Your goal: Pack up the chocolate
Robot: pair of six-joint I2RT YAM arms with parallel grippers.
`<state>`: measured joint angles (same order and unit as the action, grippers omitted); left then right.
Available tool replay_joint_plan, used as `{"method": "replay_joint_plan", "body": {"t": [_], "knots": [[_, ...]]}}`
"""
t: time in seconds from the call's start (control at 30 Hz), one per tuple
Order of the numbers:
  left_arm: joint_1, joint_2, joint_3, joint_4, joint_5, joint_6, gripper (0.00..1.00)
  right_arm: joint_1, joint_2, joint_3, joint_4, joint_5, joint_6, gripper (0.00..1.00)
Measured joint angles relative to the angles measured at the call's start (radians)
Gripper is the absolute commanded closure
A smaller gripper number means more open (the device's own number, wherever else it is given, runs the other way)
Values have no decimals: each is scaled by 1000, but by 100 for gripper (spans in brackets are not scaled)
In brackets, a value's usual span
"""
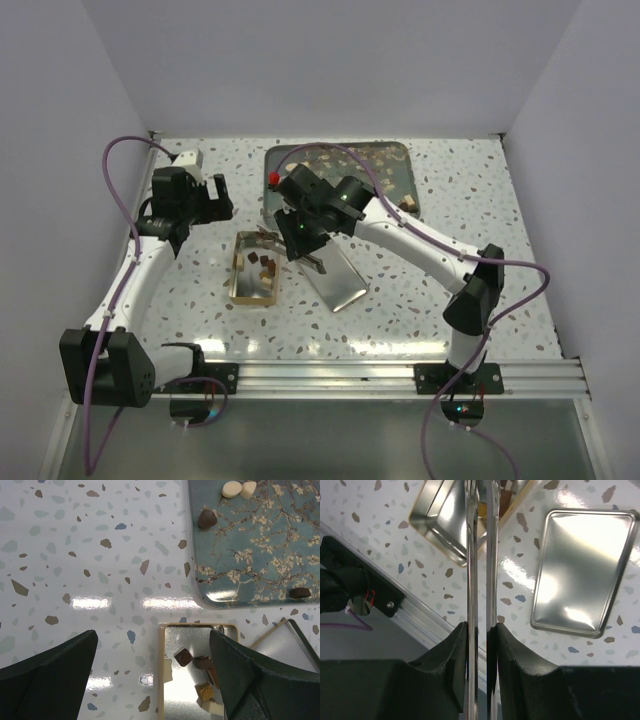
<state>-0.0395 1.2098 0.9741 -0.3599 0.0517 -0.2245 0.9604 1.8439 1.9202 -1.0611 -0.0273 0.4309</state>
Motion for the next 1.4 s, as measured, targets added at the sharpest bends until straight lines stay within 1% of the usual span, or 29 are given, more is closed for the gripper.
{"method": "replay_joint_plan", "body": {"t": [0.07,0.2,0.27,0.57,0.83,0.97,1.27,1.4], "knots": [[0,0,0,0,0,0,0,32,0,0,-2,-10,6,74],[0,0,0,0,0,0,0,84,10,17,-16,-28,13,65],[0,0,0,0,0,0,0,96,21,40,-19,-38,15,64],[0,0,0,0,0,0,0,97,43,101,-30,-43,17,63],[0,0,2,-2,-8,0,0,91,50,116,-48,-17,13,64],[0,2,19,-5,-18,0,0,44,50,118,-54,-11,5,64],[0,4,27,-5,-21,0,0,-190,54,119,-29,13,-27,64],[0,4,27,-5,-22,0,0,-229,128,185,-9,11,-36,64]]}}
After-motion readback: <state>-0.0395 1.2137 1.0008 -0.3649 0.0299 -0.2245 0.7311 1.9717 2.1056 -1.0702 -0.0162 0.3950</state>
